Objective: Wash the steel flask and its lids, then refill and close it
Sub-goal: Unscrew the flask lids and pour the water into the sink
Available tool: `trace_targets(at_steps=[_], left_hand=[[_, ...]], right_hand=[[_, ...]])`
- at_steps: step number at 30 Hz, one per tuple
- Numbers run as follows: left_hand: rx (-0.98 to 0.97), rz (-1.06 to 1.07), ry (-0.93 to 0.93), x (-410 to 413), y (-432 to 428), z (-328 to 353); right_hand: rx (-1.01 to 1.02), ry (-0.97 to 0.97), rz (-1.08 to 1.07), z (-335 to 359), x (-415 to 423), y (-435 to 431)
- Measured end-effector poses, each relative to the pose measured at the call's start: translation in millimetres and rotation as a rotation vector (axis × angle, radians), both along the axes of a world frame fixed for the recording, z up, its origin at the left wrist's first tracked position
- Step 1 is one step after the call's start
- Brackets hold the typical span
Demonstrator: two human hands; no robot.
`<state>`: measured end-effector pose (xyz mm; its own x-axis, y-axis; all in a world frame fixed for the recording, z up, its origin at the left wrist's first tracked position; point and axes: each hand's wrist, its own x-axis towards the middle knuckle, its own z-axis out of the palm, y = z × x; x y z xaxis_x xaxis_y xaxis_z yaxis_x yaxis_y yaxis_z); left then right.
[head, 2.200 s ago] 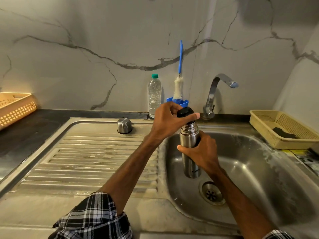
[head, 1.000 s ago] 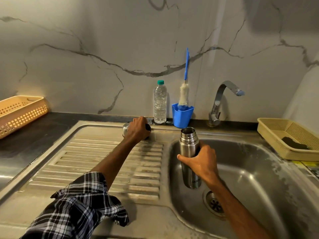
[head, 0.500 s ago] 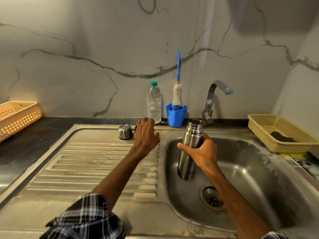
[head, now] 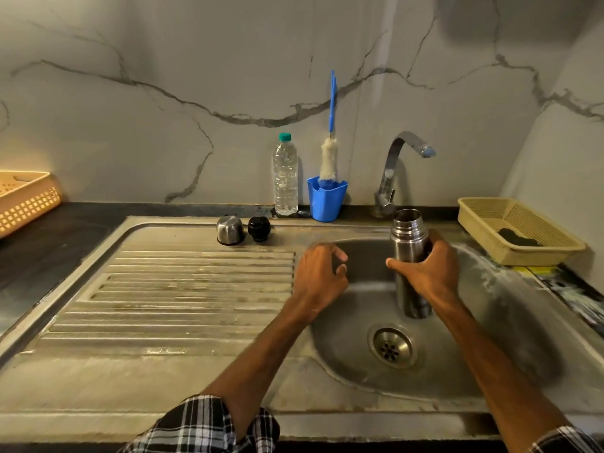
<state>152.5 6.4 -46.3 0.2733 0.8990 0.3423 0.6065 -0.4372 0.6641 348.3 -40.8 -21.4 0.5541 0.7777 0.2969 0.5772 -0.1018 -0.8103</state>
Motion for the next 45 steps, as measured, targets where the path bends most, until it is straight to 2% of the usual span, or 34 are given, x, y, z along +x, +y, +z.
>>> trace_targets(at_steps=[4,10,19,35,45], left_hand=[[0.057,0.034,0.069,-3.6,-3.2,2.5],[0.081,0.094,0.171,-3.8,-0.3,-0.6],[0.131,0.126,0.266,-5.1,-2.1,-0.5],[0.18,0.146,0.31,-6.1,-7.2,2.6],[0.172,0.17,0.332,-6.0,-9.8,6.7]], right_hand=[[-0.053,-0.191,0.004,-13.7,5.5,1.3],[-0.04,-0.377,0.01,-16.3,13.3,6.3],[-0.029,-0.56,0.008,-17.1,20.8,15.9],[0.035,-0.695,0.004,-20.3,21.9,18.8],[0.034,-0.635,0.044,-22.8,23.1,20.8]])
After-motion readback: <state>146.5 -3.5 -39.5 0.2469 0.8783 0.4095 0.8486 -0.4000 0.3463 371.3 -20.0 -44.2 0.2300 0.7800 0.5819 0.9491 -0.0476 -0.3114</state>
